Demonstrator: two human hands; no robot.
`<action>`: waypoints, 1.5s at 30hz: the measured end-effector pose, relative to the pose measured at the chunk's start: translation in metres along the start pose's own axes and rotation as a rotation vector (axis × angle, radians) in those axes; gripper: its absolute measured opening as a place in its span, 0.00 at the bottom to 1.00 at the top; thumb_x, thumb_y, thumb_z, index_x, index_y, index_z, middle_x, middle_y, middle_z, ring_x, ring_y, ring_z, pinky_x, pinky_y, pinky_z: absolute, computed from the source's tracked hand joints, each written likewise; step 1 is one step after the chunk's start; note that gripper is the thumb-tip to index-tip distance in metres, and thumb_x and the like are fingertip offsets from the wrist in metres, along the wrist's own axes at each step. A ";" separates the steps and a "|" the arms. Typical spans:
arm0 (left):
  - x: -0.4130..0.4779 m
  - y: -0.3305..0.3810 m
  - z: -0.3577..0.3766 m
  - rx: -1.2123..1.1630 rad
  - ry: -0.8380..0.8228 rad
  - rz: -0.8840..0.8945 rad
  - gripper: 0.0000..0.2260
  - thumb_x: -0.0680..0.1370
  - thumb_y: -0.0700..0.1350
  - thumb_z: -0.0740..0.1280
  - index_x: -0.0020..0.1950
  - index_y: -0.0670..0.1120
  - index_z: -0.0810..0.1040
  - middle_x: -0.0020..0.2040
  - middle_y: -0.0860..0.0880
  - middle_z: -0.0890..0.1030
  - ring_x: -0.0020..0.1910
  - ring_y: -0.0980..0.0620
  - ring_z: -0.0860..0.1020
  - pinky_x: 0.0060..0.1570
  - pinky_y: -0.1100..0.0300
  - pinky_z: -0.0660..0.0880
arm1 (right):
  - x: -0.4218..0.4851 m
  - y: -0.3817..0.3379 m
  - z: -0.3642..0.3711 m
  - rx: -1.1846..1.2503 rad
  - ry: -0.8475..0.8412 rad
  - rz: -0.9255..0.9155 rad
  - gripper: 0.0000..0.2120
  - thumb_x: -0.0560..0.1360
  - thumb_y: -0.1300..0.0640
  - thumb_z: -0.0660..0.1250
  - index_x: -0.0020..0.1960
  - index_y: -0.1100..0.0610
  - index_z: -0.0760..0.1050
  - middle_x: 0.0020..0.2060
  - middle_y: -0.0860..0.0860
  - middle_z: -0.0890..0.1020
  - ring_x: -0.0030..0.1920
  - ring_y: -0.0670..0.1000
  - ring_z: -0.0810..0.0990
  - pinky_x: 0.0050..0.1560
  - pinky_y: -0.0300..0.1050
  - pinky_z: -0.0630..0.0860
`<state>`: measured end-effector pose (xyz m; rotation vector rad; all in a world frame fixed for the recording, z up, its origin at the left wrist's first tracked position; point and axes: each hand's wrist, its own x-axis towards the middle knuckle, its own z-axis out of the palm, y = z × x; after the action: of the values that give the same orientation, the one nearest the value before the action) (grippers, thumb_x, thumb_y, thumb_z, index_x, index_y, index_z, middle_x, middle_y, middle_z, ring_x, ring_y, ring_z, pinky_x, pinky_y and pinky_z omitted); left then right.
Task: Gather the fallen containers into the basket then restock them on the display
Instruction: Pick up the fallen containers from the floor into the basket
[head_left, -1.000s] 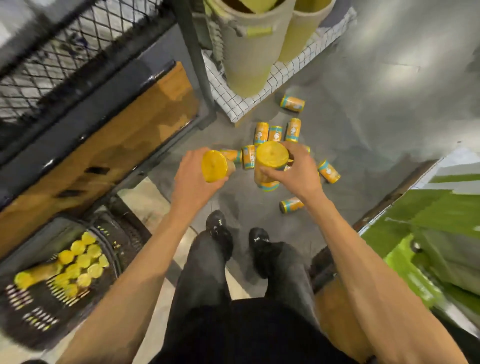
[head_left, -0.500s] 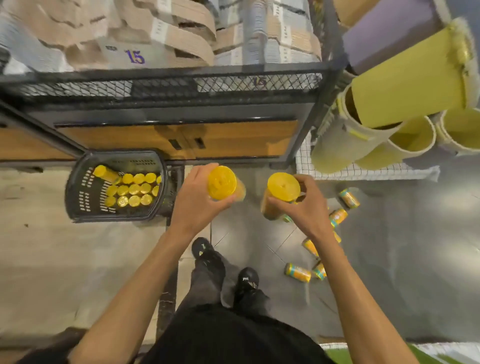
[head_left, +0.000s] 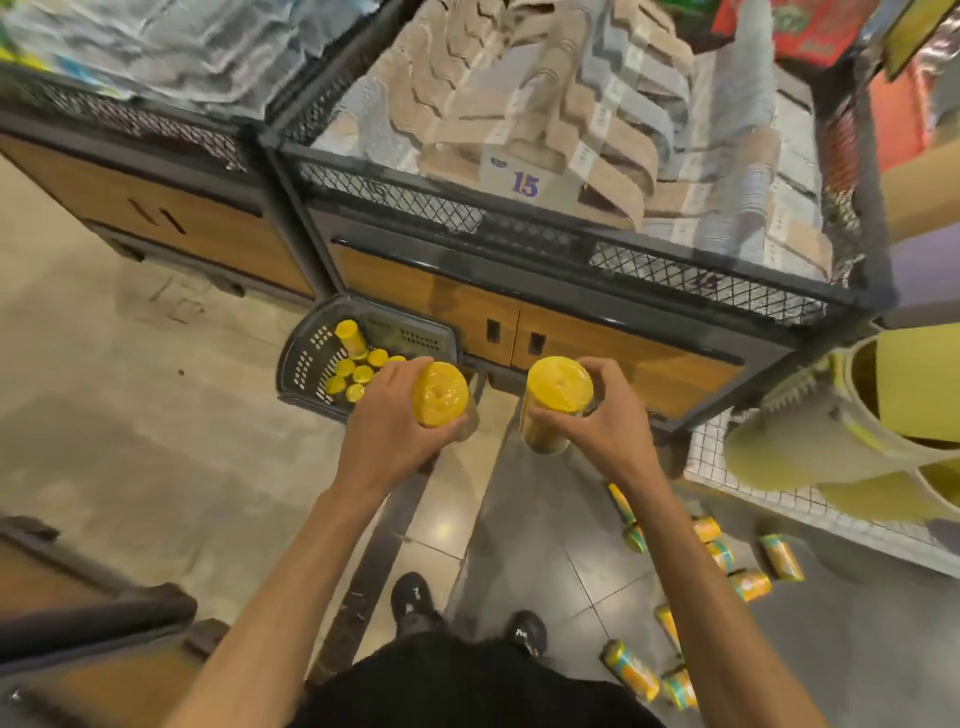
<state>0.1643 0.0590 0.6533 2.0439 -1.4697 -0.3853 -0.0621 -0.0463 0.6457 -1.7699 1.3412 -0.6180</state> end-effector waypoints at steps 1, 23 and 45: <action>0.003 -0.014 -0.011 0.003 0.009 -0.011 0.33 0.66 0.62 0.75 0.66 0.50 0.72 0.59 0.50 0.75 0.57 0.50 0.74 0.52 0.56 0.74 | 0.004 -0.010 0.012 -0.002 -0.010 -0.006 0.36 0.60 0.43 0.81 0.63 0.48 0.69 0.56 0.44 0.77 0.55 0.46 0.76 0.52 0.43 0.77; 0.108 -0.207 -0.107 -0.033 0.045 -0.211 0.32 0.66 0.55 0.79 0.66 0.49 0.72 0.59 0.51 0.74 0.56 0.54 0.72 0.52 0.61 0.70 | 0.142 -0.102 0.210 -0.037 -0.201 -0.031 0.34 0.59 0.37 0.79 0.60 0.43 0.68 0.52 0.39 0.75 0.54 0.43 0.76 0.52 0.45 0.78; 0.306 -0.387 -0.003 0.028 -0.351 -0.286 0.35 0.67 0.54 0.79 0.69 0.46 0.70 0.62 0.47 0.70 0.62 0.47 0.72 0.58 0.54 0.72 | 0.330 -0.029 0.375 -0.213 -0.337 0.239 0.34 0.61 0.41 0.79 0.61 0.47 0.67 0.54 0.45 0.77 0.53 0.49 0.77 0.48 0.50 0.77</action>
<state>0.5680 -0.1407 0.4508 2.3017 -1.3773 -0.8820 0.3481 -0.2390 0.4344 -1.7479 1.3880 -0.0427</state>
